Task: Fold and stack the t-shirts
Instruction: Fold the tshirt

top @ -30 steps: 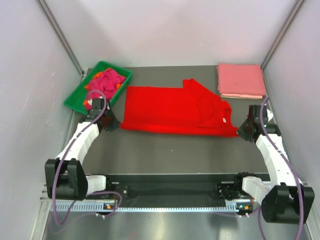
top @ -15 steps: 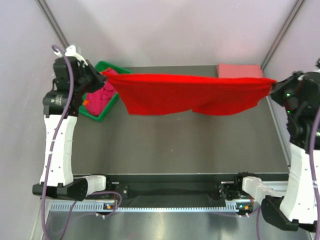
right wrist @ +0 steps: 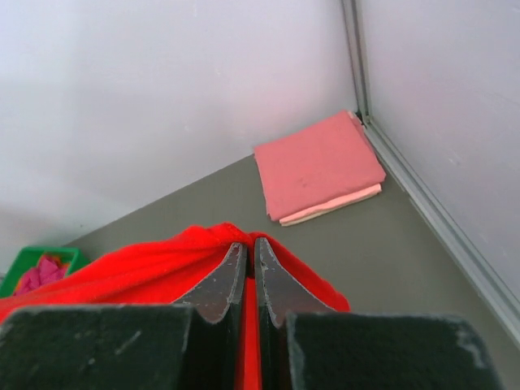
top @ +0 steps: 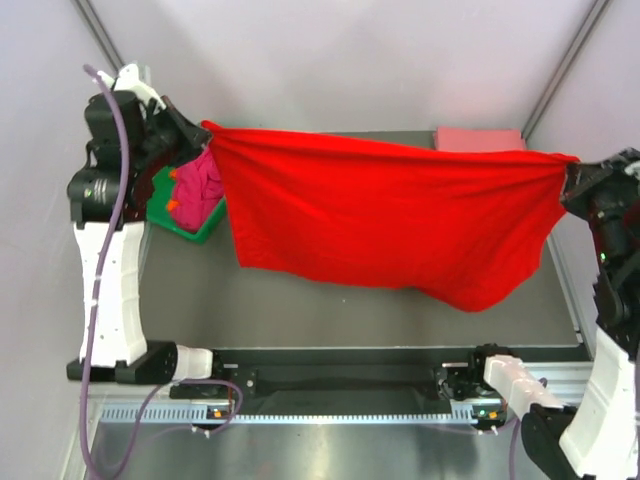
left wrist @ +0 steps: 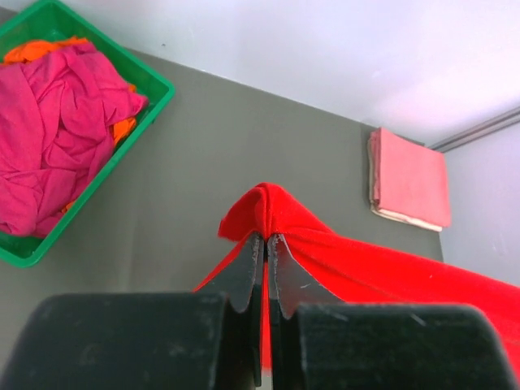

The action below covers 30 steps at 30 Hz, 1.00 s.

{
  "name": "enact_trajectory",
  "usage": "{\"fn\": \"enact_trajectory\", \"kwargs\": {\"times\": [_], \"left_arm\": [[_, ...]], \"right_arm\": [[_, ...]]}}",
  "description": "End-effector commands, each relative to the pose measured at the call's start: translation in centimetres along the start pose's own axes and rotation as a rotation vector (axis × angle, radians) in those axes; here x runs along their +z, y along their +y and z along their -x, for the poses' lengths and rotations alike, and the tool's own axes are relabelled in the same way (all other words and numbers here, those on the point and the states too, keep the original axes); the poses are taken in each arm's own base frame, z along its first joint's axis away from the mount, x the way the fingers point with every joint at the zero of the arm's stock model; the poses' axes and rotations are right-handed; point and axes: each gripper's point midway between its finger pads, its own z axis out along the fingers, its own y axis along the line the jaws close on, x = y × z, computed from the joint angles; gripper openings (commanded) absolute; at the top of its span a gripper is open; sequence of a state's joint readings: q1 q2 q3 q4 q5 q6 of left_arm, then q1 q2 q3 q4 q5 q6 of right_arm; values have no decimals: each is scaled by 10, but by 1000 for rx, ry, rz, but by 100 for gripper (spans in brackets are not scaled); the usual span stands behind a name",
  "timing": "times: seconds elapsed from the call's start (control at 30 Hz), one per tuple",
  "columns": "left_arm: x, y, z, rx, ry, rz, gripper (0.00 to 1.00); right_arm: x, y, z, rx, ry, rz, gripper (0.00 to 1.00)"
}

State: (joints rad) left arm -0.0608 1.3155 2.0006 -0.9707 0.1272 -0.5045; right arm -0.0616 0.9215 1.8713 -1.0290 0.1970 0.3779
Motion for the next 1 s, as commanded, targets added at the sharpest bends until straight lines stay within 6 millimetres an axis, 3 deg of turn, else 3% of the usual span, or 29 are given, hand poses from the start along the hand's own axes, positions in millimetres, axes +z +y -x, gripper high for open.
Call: {"fn": "enact_trajectory", "kwargs": {"times": [0.0,0.13,0.17,0.23,0.27,0.33,0.37,0.4,0.47,0.5,0.6,0.73,0.77,0.83,0.87,0.9,0.93,0.97], "left_arm": [[29,10,17,27,-34,50,0],[62,12,29,37,-48,55,0],[80,11,30,36,-46,41,0],[93,3,37,28,-61,0,0],[111,1,39,10,-61,-19,0],[116,-14,54,-6,-90,-73,0],[132,-13,53,-28,-78,-75,0],[128,-24,69,-32,-124,-109,0],[131,-33,80,-62,-152,-141,0],[130,-41,93,-70,-198,-173,0],[124,-55,108,-105,-245,-234,0],[106,-60,112,-90,-261,-241,0],[95,-61,114,-73,-270,-239,0],[99,-49,93,-69,-214,-202,0],[80,-54,93,-55,-228,-218,0],[96,-37,63,-67,-150,-182,0],[92,-32,53,-69,-135,-174,0],[85,-21,29,-70,-99,-155,0]], "right_arm": [[47,12,8,-54,-37,29,0],[93,27,10,-56,-42,57,0],[112,36,14,-50,-58,79,0],[131,44,19,-41,-79,100,0],[149,54,27,-37,-104,125,0],[165,64,39,-41,-129,146,0],[180,72,52,-51,-157,160,0],[185,77,61,-54,-179,167,0],[193,92,91,-75,-254,203,0],[193,95,102,-76,-284,209,0],[184,102,133,-37,-381,244,0],[167,108,145,-34,-416,275,0],[163,101,136,-43,-389,257,0],[158,94,121,-54,-356,244,0],[148,86,103,-66,-327,238,0],[144,80,94,-72,-311,227,0],[138,74,84,-77,-299,216,0],[127,60,60,-91,-260,189,0]]}}
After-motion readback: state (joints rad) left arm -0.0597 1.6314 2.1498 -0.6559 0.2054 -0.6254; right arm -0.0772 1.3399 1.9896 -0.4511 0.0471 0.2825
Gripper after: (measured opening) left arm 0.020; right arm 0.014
